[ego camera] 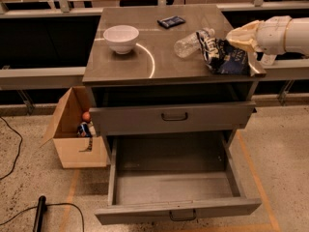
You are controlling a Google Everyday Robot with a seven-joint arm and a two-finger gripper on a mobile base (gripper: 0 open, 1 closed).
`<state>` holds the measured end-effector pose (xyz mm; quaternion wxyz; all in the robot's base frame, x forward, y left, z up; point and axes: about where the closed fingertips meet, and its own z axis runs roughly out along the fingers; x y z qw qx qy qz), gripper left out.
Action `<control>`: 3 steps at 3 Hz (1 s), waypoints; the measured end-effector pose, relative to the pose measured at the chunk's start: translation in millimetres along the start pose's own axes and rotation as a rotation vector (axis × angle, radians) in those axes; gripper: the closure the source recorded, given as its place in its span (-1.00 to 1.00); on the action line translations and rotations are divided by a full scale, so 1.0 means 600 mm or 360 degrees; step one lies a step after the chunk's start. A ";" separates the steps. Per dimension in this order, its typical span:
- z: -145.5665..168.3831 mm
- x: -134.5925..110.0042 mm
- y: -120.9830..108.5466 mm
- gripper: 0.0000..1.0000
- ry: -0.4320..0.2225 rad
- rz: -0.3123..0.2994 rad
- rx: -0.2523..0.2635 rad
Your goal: Pick blue chip bag from middle drawer and place on counter
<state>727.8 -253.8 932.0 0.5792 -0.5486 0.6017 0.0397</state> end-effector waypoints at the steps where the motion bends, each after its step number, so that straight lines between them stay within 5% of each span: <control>1: 0.009 0.007 -0.007 0.09 0.0005 0.0006 0.0027; 3: -0.089 0.026 -0.053 -0.86 0.0235 -0.0012 0.0232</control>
Offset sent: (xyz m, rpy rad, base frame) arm -0.0053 -0.0588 0.0237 -0.0601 -0.0385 -0.1849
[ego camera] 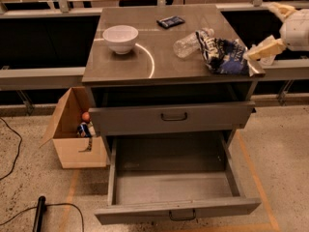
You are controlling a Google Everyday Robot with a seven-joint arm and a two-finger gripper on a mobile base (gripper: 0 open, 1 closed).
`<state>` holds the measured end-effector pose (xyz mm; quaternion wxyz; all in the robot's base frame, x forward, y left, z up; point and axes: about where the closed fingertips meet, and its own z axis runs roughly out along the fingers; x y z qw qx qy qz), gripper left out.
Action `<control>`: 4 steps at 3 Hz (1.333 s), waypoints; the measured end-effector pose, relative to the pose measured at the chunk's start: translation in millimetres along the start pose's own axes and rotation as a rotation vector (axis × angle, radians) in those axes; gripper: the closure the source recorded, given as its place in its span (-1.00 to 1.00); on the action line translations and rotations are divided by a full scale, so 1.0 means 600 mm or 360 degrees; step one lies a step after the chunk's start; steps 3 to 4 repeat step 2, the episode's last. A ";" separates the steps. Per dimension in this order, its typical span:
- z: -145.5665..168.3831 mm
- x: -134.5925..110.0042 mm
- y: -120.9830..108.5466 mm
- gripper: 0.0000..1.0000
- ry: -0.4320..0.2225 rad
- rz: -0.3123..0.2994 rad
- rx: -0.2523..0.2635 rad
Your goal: Pick blue chip bag from middle drawer and place on counter
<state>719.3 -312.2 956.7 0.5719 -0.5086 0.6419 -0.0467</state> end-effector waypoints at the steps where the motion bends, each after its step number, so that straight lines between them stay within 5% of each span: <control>1: -0.069 0.023 -0.035 -1.00 0.0192 -0.0030 0.0130; 4: -0.079 0.024 -0.042 -1.00 0.0224 -0.0042 0.0150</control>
Offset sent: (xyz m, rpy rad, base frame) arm -0.0165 -0.0398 0.0175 -0.0692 -0.0094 -0.1212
